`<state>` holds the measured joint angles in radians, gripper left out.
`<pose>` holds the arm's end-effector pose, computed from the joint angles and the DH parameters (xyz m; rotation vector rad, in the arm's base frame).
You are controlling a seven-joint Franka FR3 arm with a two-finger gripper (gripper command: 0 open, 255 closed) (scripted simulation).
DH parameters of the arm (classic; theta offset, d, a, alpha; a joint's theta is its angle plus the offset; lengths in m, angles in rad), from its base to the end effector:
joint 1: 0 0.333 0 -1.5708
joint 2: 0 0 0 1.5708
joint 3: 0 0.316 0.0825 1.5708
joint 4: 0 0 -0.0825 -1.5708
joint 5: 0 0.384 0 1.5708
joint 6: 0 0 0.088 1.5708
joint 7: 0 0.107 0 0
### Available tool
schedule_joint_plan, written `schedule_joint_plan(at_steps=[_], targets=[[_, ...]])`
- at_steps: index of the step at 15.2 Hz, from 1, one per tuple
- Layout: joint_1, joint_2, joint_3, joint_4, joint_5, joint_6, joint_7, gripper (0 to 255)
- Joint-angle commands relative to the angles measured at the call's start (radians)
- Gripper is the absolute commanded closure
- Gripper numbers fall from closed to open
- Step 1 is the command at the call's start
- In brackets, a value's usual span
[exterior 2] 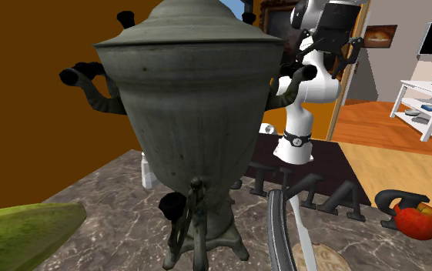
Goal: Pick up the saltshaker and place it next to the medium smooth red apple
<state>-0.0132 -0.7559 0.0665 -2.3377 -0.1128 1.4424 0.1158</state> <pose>0.3006 0.0087 0.5804 2.9642 -0.1340 -0.1905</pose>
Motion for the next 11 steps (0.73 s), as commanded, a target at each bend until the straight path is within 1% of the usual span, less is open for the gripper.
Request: schedule_joint_plan(at_steps=[1,6,11], targets=[[0.0,0.0,0.0,0.0,0.0,0.0,0.0,0],[-0.034,0.015,-0.122,-0.06,-0.061,0.139,-0.113,0],[-0.064,0.074,-0.248,-0.083,-0.104,0.285,-0.225,0]])
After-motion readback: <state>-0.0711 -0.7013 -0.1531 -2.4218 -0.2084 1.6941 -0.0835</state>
